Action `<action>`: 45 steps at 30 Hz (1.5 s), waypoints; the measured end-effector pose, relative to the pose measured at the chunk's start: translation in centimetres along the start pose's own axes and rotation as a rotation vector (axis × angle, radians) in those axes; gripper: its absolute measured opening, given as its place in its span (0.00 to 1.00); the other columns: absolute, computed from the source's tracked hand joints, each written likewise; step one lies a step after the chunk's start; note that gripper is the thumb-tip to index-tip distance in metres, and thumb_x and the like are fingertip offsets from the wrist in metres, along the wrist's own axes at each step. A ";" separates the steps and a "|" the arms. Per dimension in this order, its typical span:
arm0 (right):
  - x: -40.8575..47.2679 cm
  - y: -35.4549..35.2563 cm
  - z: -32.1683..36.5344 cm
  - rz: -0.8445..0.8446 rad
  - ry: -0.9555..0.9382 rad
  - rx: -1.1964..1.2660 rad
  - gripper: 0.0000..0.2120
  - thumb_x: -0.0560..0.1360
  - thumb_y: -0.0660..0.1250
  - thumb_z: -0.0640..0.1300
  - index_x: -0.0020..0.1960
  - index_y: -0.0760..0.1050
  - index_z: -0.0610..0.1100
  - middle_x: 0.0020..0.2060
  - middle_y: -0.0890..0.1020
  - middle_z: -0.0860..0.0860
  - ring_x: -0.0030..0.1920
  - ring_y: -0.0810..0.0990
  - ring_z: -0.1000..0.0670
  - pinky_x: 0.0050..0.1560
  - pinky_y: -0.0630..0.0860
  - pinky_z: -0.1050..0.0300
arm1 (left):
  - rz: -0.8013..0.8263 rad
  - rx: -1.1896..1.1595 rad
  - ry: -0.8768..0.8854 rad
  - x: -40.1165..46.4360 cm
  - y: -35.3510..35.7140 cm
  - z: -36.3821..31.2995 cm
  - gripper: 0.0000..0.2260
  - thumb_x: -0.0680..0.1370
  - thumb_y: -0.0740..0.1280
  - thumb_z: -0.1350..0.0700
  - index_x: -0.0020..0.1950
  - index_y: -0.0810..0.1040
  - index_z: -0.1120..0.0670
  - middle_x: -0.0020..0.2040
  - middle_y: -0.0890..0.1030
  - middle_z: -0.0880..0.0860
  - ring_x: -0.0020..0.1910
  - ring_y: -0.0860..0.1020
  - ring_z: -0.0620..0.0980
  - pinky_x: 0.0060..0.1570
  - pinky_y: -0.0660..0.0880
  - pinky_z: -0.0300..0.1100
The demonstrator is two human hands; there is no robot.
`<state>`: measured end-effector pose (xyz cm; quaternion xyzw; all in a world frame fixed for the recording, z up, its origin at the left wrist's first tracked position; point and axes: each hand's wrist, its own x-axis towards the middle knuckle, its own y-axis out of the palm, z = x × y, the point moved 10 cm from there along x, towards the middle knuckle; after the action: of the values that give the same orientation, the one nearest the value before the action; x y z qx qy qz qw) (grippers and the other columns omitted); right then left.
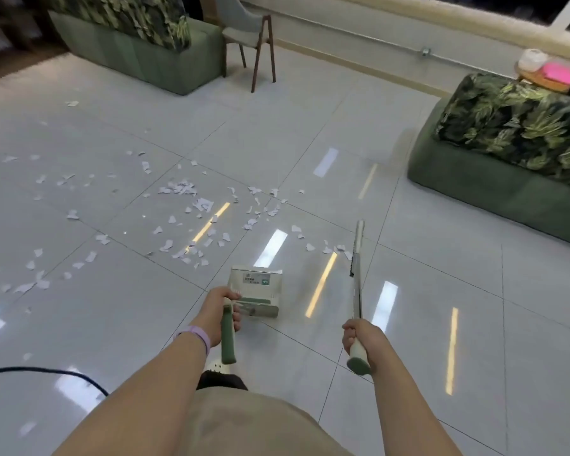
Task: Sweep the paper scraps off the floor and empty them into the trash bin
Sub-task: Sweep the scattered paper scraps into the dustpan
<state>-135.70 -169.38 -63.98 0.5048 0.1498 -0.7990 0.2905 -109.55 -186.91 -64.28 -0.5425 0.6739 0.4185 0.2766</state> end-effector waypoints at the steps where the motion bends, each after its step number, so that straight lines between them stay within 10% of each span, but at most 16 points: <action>1: 0.5 0.0 1.1 -0.014 -0.006 0.001 0.06 0.76 0.60 0.30 0.43 0.68 0.39 0.24 0.68 0.48 0.19 0.66 0.54 0.18 0.65 0.66 | 0.034 0.070 -0.001 1.1 1.8 -1.0 0.09 0.72 0.61 0.60 0.51 0.74 0.59 0.31 0.70 0.52 0.25 0.66 0.47 0.25 0.67 0.36; 7: 3.9 1.8 9.7 -0.105 -0.032 0.066 0.05 0.75 0.61 0.30 0.44 0.70 0.39 0.24 0.69 0.49 0.20 0.67 0.54 0.18 0.66 0.66 | 0.122 0.416 0.145 8.7 11.6 -6.6 0.17 0.73 0.64 0.62 0.62 0.75 0.61 0.35 0.73 0.55 0.26 0.68 0.48 0.27 0.68 0.38; 22: 10.2 6.7 20.3 -0.272 -0.021 -0.018 0.02 0.76 0.60 0.32 0.47 0.71 0.36 0.25 0.71 0.47 0.20 0.68 0.52 0.21 0.69 0.64 | -0.044 0.896 0.276 22.7 13.3 -16.0 0.14 0.68 0.66 0.54 0.53 0.80 0.48 0.48 0.82 0.53 0.42 0.80 0.59 0.40 0.80 0.48; 28: 15.8 7.5 23.9 -0.299 0.071 -0.044 0.06 0.76 0.60 0.33 0.50 0.73 0.39 0.28 0.73 0.46 0.22 0.70 0.53 0.23 0.72 0.63 | -0.170 0.760 0.248 22.9 13.8 -19.5 0.11 0.71 0.66 0.61 0.51 0.80 0.52 0.46 0.83 0.55 0.39 0.78 0.56 0.37 0.78 0.45; 39: 24.2 21.5 26.7 0.066 0.341 -0.559 0.06 0.72 0.58 0.29 0.41 0.69 0.38 0.37 0.72 0.43 0.33 0.72 0.45 0.30 0.72 0.58 | -0.516 0.620 0.184 23.9 13.5 -24.5 0.07 0.75 0.67 0.62 0.41 0.78 0.50 0.38 0.80 0.53 0.35 0.75 0.54 0.35 0.72 0.42; 45: 22.9 29.2 25.1 0.339 0.509 -0.620 0.09 0.73 0.57 0.27 0.37 0.68 0.38 0.26 0.71 0.45 0.22 0.70 0.49 0.21 0.69 0.61 | -0.681 0.488 0.153 22.0 9.7 -24.7 0.05 0.76 0.66 0.61 0.44 0.78 0.52 0.38 0.80 0.54 0.34 0.74 0.54 0.35 0.71 0.44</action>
<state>-143.14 -212.90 -71.73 0.5921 0.3643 -0.5074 0.5092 -122.53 -218.66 -67.61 -0.6820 0.5542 0.0900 0.4685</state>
